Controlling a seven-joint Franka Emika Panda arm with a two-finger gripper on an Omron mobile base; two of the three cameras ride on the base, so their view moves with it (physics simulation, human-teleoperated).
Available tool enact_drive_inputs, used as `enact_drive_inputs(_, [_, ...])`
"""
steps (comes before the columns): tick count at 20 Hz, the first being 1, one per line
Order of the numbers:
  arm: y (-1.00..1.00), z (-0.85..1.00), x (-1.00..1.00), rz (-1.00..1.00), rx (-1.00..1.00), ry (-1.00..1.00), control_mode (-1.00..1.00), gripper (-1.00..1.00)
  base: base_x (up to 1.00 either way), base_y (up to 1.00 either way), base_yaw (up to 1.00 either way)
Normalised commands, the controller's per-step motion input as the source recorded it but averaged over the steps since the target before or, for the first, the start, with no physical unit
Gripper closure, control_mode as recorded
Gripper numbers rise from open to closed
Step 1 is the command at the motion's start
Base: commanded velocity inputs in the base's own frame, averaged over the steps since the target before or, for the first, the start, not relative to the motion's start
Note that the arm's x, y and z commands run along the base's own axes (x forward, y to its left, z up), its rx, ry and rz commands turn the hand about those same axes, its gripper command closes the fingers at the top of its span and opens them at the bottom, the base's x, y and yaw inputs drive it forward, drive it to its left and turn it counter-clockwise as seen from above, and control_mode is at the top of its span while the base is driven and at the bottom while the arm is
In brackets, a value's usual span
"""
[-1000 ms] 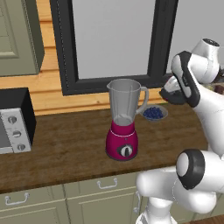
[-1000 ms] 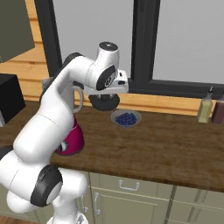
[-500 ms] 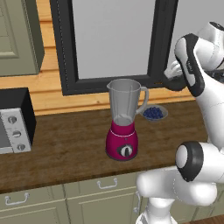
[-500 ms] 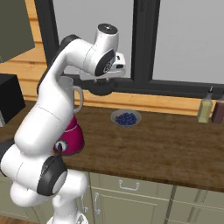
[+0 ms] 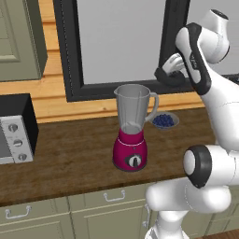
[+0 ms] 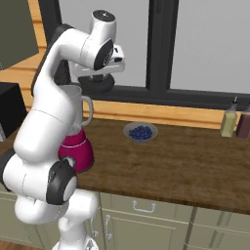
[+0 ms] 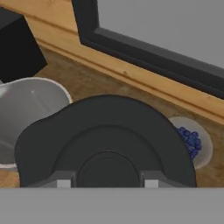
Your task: Close the lid blender by securely placing the lid on top.
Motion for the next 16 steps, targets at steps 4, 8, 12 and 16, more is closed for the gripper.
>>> enact_drive_inputs(4, [0.66,0.32,0.03,0.02,0.0,-0.01,-1.0,1.0,0.0,0.0,0.0])
enact_drive_inputs(8, [0.64,0.24,0.11,0.01,-0.01,0.0,-1.0,1.0,0.0,0.0,0.0])
enact_drive_inputs(12, [0.71,0.06,0.09,0.01,-0.06,0.02,-1.0,1.0,0.0,0.0,0.0])
enact_drive_inputs(16, [0.61,0.0,0.16,0.04,-0.09,0.1,-1.0,1.0,0.0,0.0,0.0])
